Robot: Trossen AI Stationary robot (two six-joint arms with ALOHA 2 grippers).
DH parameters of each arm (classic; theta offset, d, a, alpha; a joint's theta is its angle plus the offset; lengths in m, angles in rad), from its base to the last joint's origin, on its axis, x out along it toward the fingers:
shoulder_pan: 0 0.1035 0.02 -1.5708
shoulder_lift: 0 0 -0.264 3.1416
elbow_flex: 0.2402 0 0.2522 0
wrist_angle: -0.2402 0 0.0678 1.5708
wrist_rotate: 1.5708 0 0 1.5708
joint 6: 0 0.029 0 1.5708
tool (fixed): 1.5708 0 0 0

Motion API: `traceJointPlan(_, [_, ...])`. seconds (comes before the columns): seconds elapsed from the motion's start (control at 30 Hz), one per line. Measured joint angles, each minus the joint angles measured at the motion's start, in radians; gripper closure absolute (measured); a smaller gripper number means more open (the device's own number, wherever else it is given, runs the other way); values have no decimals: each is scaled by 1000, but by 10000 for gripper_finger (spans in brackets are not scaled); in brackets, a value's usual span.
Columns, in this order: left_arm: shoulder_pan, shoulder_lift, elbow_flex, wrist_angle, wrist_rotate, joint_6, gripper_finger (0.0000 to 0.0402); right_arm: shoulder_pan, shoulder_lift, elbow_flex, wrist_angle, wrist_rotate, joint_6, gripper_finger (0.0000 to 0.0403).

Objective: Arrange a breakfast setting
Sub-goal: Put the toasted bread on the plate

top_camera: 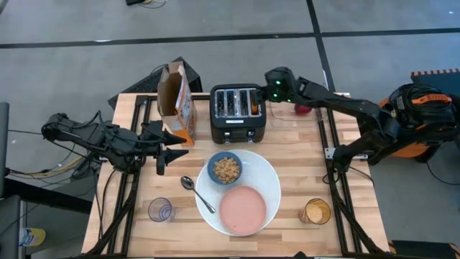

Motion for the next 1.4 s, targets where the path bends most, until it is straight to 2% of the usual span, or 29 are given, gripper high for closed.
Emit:
traceJointPlan(0.2, [0, 0, 0, 0, 0, 11, 194, -1, 94, 78, -56, 31, 33, 164])
traceJointPlan(0.43, [0, 0, 0, 0, 0, 15, 194, 0, 183, 163, -205, 49, 57, 164])
traceJointPlan(0.97, [0, 0, 0, -10, 3, 46, 194, 25, 273, 177, -256, 109, 107, 166])
traceJointPlan(1.1, [0, 0, 0, -10, 9, 53, 194, 25, 275, 177, -261, 113, 114, 192])
traceJointPlan(1.4, [0, 0, 0, -11, 15, 62, 194, 25, 281, 176, -259, 128, 142, 305])
